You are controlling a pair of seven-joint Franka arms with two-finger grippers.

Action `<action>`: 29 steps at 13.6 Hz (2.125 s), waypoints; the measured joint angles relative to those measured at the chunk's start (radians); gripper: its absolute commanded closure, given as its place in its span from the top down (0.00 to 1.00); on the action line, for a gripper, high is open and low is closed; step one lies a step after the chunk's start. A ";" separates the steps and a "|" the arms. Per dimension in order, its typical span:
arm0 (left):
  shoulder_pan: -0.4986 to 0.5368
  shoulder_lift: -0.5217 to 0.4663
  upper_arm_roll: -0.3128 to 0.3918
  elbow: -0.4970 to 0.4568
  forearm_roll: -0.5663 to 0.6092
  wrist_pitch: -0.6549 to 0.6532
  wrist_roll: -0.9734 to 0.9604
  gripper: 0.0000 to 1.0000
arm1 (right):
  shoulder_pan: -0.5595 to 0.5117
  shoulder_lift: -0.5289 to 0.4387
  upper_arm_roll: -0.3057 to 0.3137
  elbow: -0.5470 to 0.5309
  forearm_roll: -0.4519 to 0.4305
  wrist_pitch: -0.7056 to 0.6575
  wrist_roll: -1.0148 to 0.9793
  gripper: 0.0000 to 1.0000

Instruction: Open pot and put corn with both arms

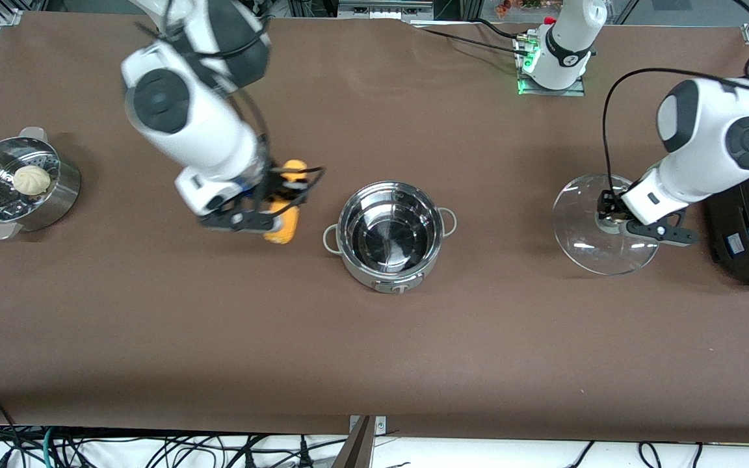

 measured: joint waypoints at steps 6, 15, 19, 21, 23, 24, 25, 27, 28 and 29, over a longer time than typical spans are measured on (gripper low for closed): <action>0.000 0.159 0.001 -0.080 0.000 0.187 0.005 0.00 | 0.176 0.130 -0.001 0.098 -0.094 0.092 0.058 0.14; 0.005 0.201 0.003 -0.080 -0.002 0.243 0.036 1.00 | 0.245 0.269 -0.025 0.109 -0.174 0.256 0.061 0.14; 0.006 0.161 0.003 -0.067 -0.003 0.168 0.036 1.00 | 0.245 0.310 -0.027 0.110 -0.185 0.307 0.061 0.14; 0.009 0.063 0.004 -0.055 -0.003 0.063 0.035 1.00 | 0.245 0.331 -0.033 0.111 -0.195 0.332 0.061 0.14; 0.031 -0.056 0.007 -0.053 -0.003 0.014 0.035 1.00 | 0.246 0.351 -0.044 0.112 -0.199 0.366 0.061 0.14; 0.047 -0.107 0.008 -0.053 -0.003 0.004 0.035 1.00 | 0.246 0.359 -0.048 0.113 -0.200 0.379 0.061 0.14; 0.060 -0.149 0.008 -0.054 -0.003 0.000 0.035 1.00 | 0.246 0.365 -0.050 0.114 -0.201 0.388 0.061 0.14; 0.067 -0.224 0.007 -0.049 -0.003 -0.036 0.019 1.00 | 0.246 0.372 -0.057 0.114 -0.201 0.399 0.061 0.15; 0.067 -0.255 0.003 -0.031 -0.003 -0.083 -0.003 1.00 | 0.247 0.375 -0.057 0.115 -0.201 0.401 0.061 0.16; 0.067 -0.275 -0.003 0.007 -0.003 -0.149 -0.021 1.00 | 0.249 0.377 -0.058 0.115 -0.201 0.402 0.061 0.16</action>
